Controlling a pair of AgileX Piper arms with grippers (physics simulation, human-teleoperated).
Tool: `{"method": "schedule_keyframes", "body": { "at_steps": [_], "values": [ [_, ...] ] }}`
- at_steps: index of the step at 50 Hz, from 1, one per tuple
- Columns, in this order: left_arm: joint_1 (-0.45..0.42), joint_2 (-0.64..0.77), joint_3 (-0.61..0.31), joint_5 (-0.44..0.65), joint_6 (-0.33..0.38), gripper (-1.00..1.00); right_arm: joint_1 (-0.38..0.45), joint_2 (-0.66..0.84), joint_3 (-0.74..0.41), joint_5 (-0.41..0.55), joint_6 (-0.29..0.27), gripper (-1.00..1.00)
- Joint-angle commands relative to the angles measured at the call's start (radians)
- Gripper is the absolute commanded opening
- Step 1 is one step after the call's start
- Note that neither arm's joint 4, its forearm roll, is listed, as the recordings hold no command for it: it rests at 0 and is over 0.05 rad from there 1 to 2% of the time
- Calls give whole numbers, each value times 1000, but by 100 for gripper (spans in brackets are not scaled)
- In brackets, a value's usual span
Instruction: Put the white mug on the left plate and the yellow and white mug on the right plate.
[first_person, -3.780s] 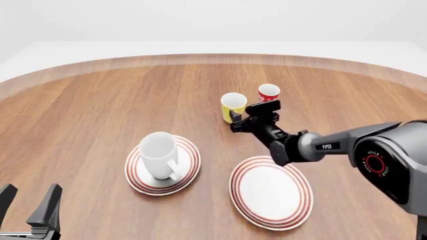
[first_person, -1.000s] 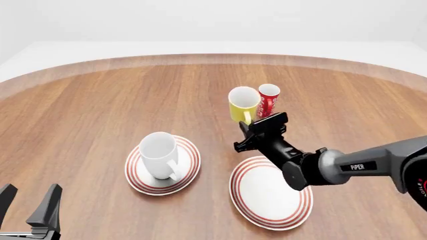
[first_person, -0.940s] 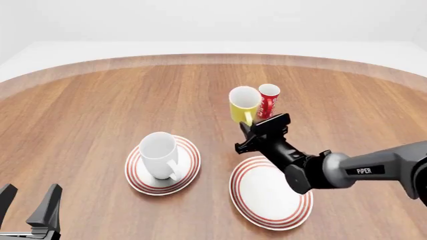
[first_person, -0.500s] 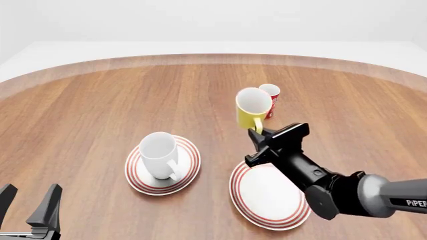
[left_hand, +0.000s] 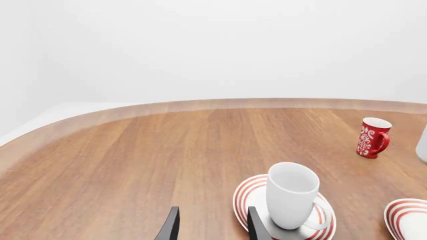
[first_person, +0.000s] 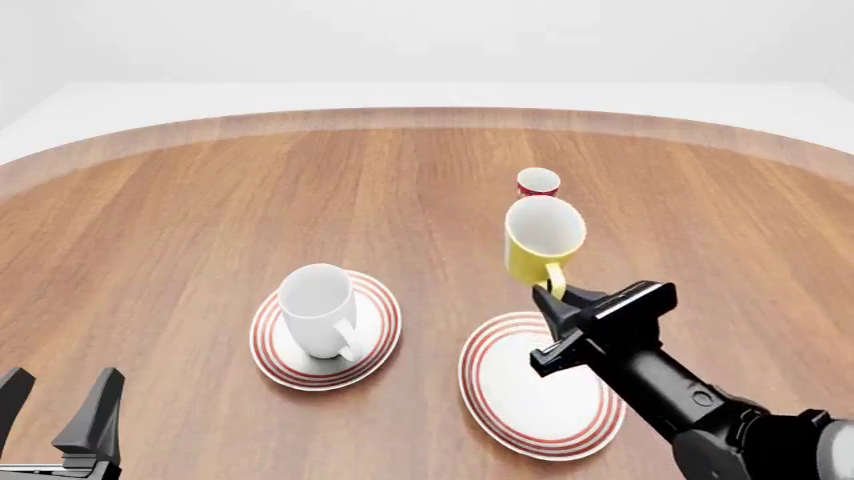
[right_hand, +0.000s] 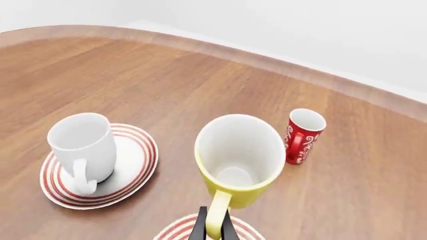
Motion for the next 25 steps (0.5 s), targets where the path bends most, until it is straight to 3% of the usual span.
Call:
{"method": "schedule_keyframes", "body": {
  "at_steps": [1,25],
  "values": [
    [0,0,0,0,0,100,2,-112,83,31,-4,-100],
    [0,0,0,0,0,100,27,-249,229,66,-5,-100]
  ]
}}
